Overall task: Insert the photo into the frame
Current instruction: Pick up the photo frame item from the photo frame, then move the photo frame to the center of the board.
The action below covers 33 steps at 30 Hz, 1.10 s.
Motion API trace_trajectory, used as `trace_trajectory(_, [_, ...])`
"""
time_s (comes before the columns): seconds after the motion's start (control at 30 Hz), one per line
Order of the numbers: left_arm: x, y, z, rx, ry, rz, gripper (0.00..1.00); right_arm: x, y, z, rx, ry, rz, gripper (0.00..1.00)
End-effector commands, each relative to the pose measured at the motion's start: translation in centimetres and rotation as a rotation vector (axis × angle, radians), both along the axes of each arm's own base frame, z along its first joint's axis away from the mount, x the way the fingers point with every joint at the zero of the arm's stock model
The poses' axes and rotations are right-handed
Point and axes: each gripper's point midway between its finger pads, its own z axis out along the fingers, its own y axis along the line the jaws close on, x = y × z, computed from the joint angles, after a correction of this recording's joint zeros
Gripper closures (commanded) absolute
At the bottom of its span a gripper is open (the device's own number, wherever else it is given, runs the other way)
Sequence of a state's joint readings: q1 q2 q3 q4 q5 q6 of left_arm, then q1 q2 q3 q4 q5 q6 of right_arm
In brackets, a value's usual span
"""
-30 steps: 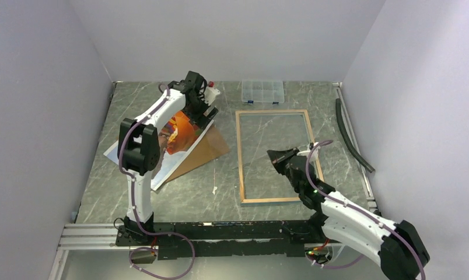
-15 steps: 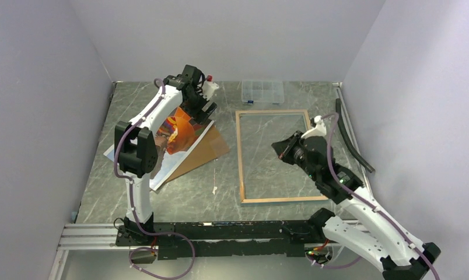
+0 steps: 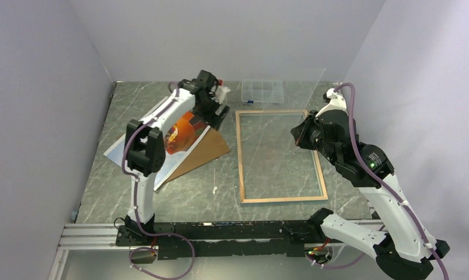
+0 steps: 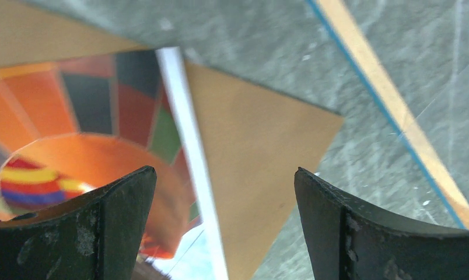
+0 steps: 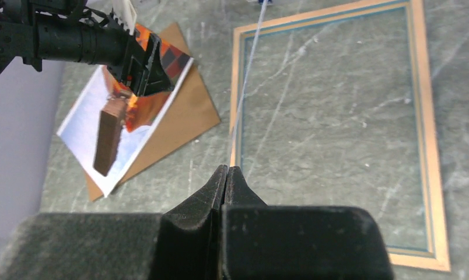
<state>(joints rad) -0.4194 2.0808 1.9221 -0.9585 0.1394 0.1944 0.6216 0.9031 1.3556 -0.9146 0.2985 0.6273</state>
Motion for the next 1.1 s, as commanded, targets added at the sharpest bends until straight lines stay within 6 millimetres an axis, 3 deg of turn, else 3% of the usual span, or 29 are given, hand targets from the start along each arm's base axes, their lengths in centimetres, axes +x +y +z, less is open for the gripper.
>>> trace_trajectory(0.0, [-2.1,-6.8,-1.3,-0.069,0.041,-0.087,0.06,-0.5,-3.0,2.0,-0.068,-0.036,-0.086,1.00])
trace_trajectory(0.17, [-3.3,-10.5,-3.3,-0.118,0.092,-0.104,0.06,-1.3,-4.9,3.9,-0.076,-0.072,-0.146,1.00])
trace_trajectory(0.5, [-5.0,-14.6,-6.7,-0.124,0.136,-0.132,0.06,-1.7,-5.5,4.7,-0.082,-0.077,-0.160,1.00])
trace_trajectory(0.63, [-5.4,-14.3,-8.5,-0.086,0.139,-0.129,0.11,-1.4,-5.3,4.7,-0.083,-0.082,-0.155,1.00])
trace_trajectory(0.8, [-5.3,-12.7,-10.5,0.014,0.095,-0.151,0.29,-0.9,-4.9,4.6,-0.094,-0.087,-0.150,1.00])
trace_trajectory(1.07, [-5.5,-9.3,-11.1,0.143,0.030,-0.174,0.43,0.3,-3.8,5.0,-0.099,-0.100,-0.124,1.00])
